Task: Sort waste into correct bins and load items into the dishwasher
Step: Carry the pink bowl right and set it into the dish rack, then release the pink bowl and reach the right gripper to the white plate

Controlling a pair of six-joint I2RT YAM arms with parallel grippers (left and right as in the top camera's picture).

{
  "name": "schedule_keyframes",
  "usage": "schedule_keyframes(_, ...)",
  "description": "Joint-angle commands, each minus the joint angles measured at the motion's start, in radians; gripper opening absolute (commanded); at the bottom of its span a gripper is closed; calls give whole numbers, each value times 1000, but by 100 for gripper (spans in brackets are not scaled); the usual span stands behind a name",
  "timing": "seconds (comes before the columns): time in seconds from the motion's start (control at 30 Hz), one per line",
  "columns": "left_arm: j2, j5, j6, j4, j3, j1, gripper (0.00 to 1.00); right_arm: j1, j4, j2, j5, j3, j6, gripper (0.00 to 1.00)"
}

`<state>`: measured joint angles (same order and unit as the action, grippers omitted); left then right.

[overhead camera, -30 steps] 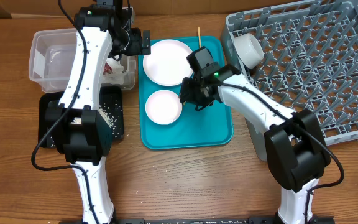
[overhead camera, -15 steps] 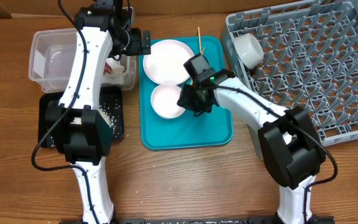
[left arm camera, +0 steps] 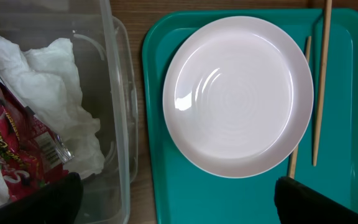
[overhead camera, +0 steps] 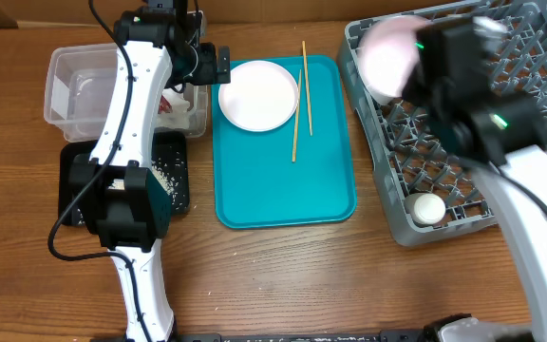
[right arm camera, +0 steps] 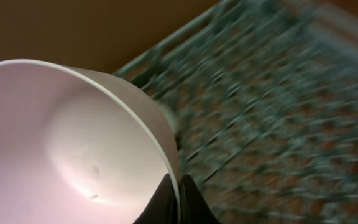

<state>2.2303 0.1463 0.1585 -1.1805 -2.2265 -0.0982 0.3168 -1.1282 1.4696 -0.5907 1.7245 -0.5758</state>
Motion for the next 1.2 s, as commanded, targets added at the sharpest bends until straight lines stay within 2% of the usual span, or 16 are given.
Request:
schedule_keyframes(0.0, -11, 11, 6, 3, -22, -7, 100, 10, -45, 37, -479, -16, 8, 4)
schedule_keyframes(0.13, -11, 11, 6, 4, -22, -7, 100, 10, -21, 102, -566, -68, 78, 4)
schedule_keyframes(0.33, -11, 11, 6, 4, -22, -7, 100, 10, 59, 258, -825, -166, 79, 4)
schedule_keyframes(0.53, -11, 11, 6, 3, -22, -8, 100, 18, 58, 414, -822, -170, 80, 4)
schedule_keyframes(0.77, -11, 11, 6, 3, -22, -7, 100, 58, 61, 508, -810, -174, 79, 4)
schedule_keyframes(1.17, -11, 11, 6, 4, -22, -7, 100, 95, 64, 537, -753, -238, 79, 4)
